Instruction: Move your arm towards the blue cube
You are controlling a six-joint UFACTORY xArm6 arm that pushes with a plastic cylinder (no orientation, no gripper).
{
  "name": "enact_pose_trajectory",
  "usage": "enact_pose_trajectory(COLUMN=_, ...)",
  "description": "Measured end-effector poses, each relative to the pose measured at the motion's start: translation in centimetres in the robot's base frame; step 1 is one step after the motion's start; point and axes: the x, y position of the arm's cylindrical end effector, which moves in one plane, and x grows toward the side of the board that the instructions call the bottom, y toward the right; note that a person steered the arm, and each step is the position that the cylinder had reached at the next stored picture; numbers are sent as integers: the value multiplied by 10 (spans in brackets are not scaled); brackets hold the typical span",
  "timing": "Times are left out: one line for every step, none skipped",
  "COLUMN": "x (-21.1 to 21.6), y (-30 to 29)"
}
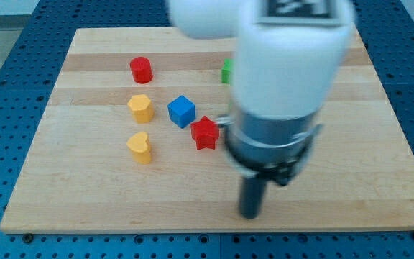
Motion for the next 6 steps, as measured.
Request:
enact_pose_trajectory(x=9, y=-38)
enact_pose_trajectory(x=-16, y=-44)
enact_pose_trajectory(x=-61, y=-44)
enact_pose_trajectory(x=-61, y=-54)
enact_pose_trajectory(x=-60, y=-87)
enact_pose_trajectory(x=-110, y=-96)
